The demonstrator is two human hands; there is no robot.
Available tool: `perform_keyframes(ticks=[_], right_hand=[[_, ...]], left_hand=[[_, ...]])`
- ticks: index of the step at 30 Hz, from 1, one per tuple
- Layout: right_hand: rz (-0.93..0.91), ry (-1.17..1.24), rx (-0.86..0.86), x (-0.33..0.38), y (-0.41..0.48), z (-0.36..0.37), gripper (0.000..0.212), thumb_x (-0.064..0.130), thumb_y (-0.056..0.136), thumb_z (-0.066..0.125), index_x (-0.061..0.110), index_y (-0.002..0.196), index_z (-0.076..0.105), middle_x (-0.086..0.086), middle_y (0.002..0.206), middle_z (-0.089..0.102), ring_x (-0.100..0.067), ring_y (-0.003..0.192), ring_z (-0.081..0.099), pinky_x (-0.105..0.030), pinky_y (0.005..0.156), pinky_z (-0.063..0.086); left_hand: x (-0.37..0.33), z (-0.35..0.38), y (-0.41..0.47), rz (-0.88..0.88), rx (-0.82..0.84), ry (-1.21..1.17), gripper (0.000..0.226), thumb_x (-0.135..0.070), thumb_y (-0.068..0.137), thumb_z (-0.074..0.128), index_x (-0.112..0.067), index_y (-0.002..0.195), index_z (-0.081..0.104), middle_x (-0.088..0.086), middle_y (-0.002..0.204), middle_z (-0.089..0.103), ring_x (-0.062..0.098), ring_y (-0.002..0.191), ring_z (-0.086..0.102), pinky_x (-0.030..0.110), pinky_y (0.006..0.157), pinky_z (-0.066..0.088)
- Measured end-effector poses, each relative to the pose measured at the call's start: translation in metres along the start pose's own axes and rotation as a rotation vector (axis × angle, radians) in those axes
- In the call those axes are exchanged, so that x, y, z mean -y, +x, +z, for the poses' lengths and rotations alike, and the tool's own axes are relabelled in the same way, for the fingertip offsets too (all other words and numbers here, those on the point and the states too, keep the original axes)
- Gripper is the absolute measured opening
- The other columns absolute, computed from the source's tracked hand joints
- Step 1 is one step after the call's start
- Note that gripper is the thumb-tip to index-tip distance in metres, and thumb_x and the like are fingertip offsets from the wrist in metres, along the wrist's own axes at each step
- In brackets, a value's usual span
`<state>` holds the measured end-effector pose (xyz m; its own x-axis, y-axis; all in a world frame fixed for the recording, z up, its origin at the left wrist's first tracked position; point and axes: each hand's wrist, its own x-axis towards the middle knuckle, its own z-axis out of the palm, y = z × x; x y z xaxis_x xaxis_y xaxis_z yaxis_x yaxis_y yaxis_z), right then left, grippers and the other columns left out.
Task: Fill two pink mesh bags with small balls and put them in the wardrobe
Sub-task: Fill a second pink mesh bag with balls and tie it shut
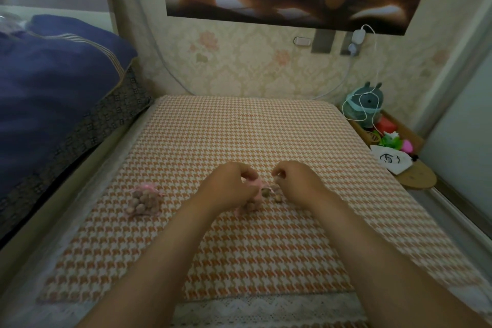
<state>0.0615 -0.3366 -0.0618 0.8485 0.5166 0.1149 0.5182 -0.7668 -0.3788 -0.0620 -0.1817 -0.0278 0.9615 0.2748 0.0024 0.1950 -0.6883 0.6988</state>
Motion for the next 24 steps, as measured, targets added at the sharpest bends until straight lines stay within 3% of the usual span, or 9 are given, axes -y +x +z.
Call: perform_keyframes(ticks=[4,9,13,17,19,21,24], right_hand=[[-0.119,0.145,-0.132,0.025,-0.009,-0.024,0.015,0.032,0.096,0.062,0.03,0.109,0.068,0.015,0.102,0.065,-0.006,0.09,0.061,-0.031,0.081,0.052],[-0.259,0.248,-0.092,0.053,-0.029,-0.039,0.012,0.035,0.09,0.067,0.033,0.102,0.071,0.017,0.093,0.068,0.012,0.07,0.054,-0.018,0.066,0.041],[-0.309,0.1,-0.072,0.054,-0.037,-0.037,0.01,0.04,0.088,0.068,0.035,0.096,0.071,0.017,0.096,0.068,0.002,0.082,0.058,-0.028,0.075,0.05],[-0.321,0.012,-0.057,0.049,-0.035,-0.035,0.015,0.045,0.092,0.063,0.037,0.101,0.072,0.015,0.101,0.063,-0.005,0.092,0.059,-0.03,0.078,0.05],[-0.318,0.011,-0.049,0.048,-0.033,-0.035,0.014,0.037,0.094,0.061,0.038,0.101,0.073,0.016,0.105,0.061,-0.004,0.093,0.057,-0.029,0.078,0.049],[-0.337,-0.002,0.01,0.047,-0.031,-0.035,0.023,0.025,0.093,0.058,0.039,0.103,0.072,0.016,0.111,0.059,-0.003,0.088,0.054,-0.028,0.074,0.046],[-0.363,-0.063,0.095,0.047,-0.031,-0.034,0.024,0.027,0.091,0.06,0.041,0.108,0.071,0.017,0.112,0.054,-0.003,0.084,0.049,-0.026,0.071,0.038]], left_hand=[[0.002,-0.007,0.001,0.036,0.017,0.001,0.032,-0.024,0.083,0.066,-0.029,0.114,0.067,-0.014,0.084,0.068,0.0,0.066,0.066,0.016,0.055,0.049],[0.002,-0.005,0.0,0.049,0.061,-0.079,0.023,-0.016,0.084,0.063,-0.019,0.107,0.067,-0.003,0.075,0.073,0.0,0.057,0.066,0.011,0.048,0.044],[-0.003,-0.005,-0.005,0.055,0.057,-0.147,0.02,-0.007,0.083,0.058,-0.019,0.096,0.069,-0.004,0.066,0.071,0.0,0.052,0.065,0.011,0.046,0.043],[-0.006,-0.006,-0.007,0.046,0.048,-0.187,0.023,-0.005,0.085,0.059,-0.019,0.101,0.068,-0.003,0.066,0.07,-0.003,0.048,0.063,0.01,0.045,0.043],[-0.005,-0.007,-0.006,0.042,0.044,-0.173,0.022,-0.007,0.083,0.062,-0.02,0.1,0.069,-0.003,0.072,0.072,0.002,0.053,0.066,0.016,0.05,0.05],[-0.002,-0.009,-0.003,0.047,0.021,-0.124,0.021,-0.012,0.083,0.062,-0.026,0.095,0.07,-0.006,0.084,0.073,0.008,0.071,0.07,0.024,0.065,0.056],[0.003,-0.011,0.003,0.058,-0.004,-0.075,0.022,-0.013,0.083,0.06,-0.032,0.087,0.07,-0.015,0.087,0.069,0.002,0.081,0.064,0.022,0.073,0.05]])
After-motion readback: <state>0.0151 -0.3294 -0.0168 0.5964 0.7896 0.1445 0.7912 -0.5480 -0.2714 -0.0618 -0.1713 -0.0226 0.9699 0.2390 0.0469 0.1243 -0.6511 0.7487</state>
